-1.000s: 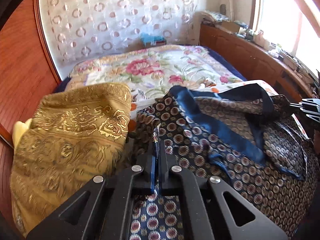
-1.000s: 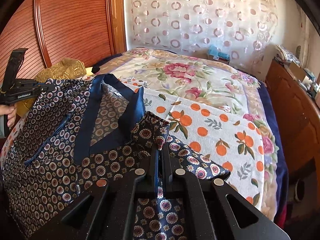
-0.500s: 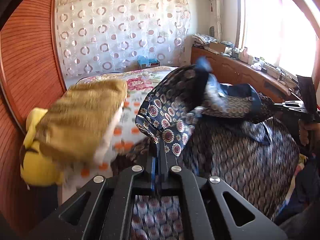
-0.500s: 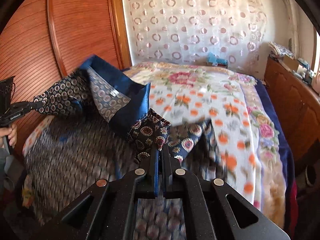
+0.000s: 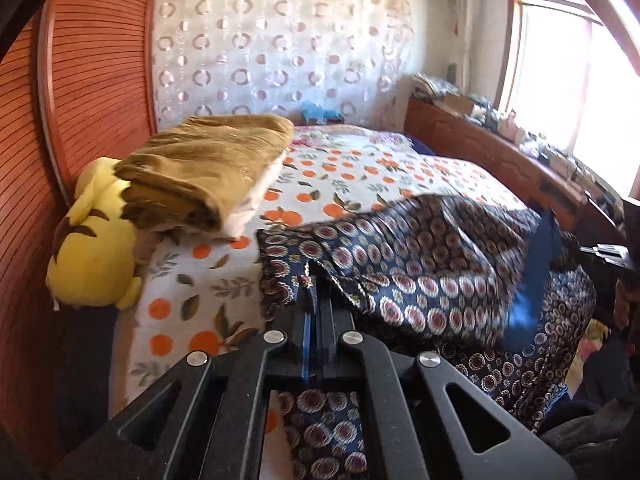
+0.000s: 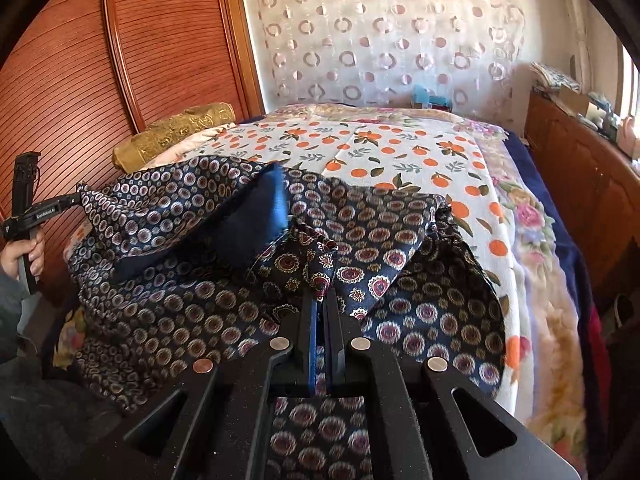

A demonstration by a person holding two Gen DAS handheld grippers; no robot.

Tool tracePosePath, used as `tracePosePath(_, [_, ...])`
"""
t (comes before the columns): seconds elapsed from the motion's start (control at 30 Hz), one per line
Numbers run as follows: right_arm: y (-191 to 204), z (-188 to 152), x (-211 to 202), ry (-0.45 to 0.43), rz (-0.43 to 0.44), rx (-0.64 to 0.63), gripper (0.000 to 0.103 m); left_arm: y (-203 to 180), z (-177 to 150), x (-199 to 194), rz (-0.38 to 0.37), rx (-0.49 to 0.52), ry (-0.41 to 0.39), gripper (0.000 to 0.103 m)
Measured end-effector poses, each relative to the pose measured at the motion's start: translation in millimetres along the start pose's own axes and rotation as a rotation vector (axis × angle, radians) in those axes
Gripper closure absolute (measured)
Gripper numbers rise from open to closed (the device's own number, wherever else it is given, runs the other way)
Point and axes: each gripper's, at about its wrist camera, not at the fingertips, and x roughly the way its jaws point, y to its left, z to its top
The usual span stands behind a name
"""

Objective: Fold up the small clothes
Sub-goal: 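Lift the shirt with both tools and fold it over onto itself, then open both tools to release the folded shirt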

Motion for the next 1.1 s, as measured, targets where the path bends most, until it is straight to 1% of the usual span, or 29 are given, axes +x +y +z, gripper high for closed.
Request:
tracePosePath(0.1, [2.4, -5.1, -17.6, -0.014, 0.003, 0.002, 0.101, 7.9, -0.3, -9.2, 0.014, -0.021, -0.023, 0.100])
tracePosePath(0.23, [4.2, -17.9, -35.7, -0.011, 0.001, 0.020, 0.101, 13.3, -9.8, -20.9, 0.027, -0.039, -0.033, 0.100])
tracePosePath(0.37, [6.3, -32.3, -48.4, 0.017, 0.001, 0.030, 0.101, 17.7, -23.8, -26.0, 0.027, -0.063, -0.020, 0.100])
tracePosePath(0.5, [9.2, -42.3, -51.8, 0.059, 0.019, 0.039, 0.101, 19.0, -36.8, -20.6, 0.037, -0.073, 0.010, 0.100])
tracePosePath(0.63, [12.4, -39.7, -43.0, 0.101, 0.016, 0.029, 0.101, 20.5, -40.2, -16.1, 0.035, -0.087, 0.030, 0.100])
tracePosePath(0.83, [17.2, -25.6, -39.3, 0.120, 0.009, 0.001, 0.101, 14.9, -37.5, -16.2, 0.070, -0.066, 0.038, 0.100])
tracePosePath(0.9, [20.5, -21.9, -40.8, 0.119, 0.001, -0.011, 0.101, 15.1, -37.5, -18.0, 0.096, -0.071, 0.040, 0.099])
tracePosePath(0.93, [22.4, -22.6, -41.7, 0.117, -0.003, -0.016, 0.101, 16.5, -37.4, -18.5, 0.109, -0.075, 0.042, 0.095])
tracePosePath(1.0, [24.3, -22.3, -43.9, 0.115, -0.008, -0.018, 0.101, 18.8, -38.4, -19.4, 0.119, -0.077, 0.039, 0.081])
tracePosePath(1.03, [25.1, -24.2, -45.4, 0.117, -0.012, -0.018, 0.101, 20.5, -38.6, -19.2, 0.124, -0.079, 0.039, 0.078])
tracePosePath(1.1, [25.4, -25.4, -48.9, 0.118, -0.020, -0.013, 0.101, 23.8, -38.9, -18.3, 0.124, -0.085, 0.047, 0.066])
